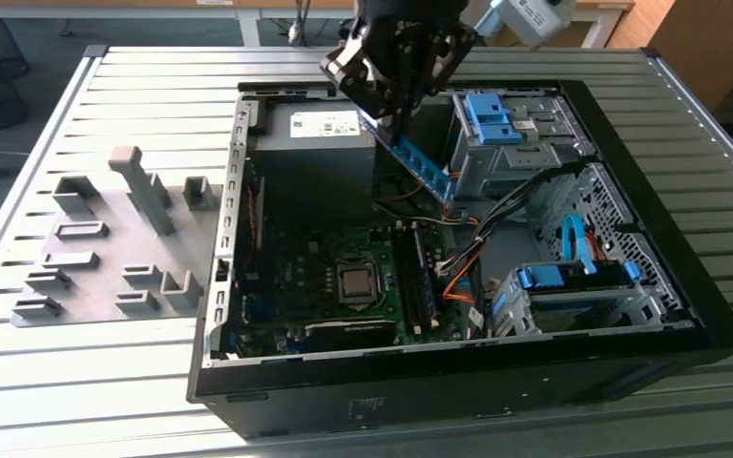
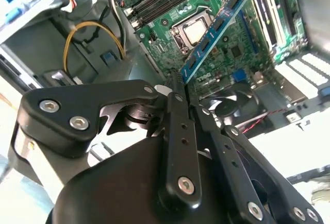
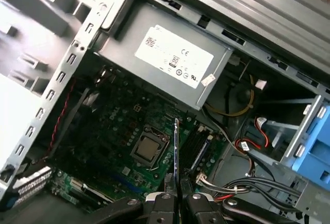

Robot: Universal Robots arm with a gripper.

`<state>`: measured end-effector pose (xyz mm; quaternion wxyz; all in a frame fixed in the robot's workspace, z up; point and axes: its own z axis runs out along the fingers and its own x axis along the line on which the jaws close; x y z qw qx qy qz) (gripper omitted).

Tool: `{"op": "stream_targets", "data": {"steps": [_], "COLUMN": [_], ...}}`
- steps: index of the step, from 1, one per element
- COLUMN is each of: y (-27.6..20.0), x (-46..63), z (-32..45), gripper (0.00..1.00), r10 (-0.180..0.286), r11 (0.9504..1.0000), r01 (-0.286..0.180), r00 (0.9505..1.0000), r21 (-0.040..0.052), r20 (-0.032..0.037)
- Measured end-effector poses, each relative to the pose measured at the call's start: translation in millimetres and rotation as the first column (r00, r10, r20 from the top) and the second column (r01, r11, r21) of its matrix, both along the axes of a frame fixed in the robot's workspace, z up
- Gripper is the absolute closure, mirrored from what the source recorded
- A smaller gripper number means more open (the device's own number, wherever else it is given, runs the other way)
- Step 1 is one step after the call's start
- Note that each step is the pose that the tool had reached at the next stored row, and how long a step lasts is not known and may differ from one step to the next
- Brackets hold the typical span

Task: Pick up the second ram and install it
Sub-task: 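Insert the second ram into the second slot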

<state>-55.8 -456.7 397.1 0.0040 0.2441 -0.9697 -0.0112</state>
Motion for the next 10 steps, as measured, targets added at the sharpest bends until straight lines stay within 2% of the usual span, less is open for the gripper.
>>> {"op": "stream_targets", "data": {"steps": [5, 10], "y": [0.0, 0.0], "x": [0.0, 0.0], "z": [-0.9, -1.9], "gripper": [0.86, 0.86], "r10": [-0.091, -0.181], "r11": [0.9958, 0.9834], "r01": [0.091, 0.181], "r00": [0.9958, 0.9834], "r21": [-0.0001, 0.0], "r20": [-0.0001, 0.0]}}
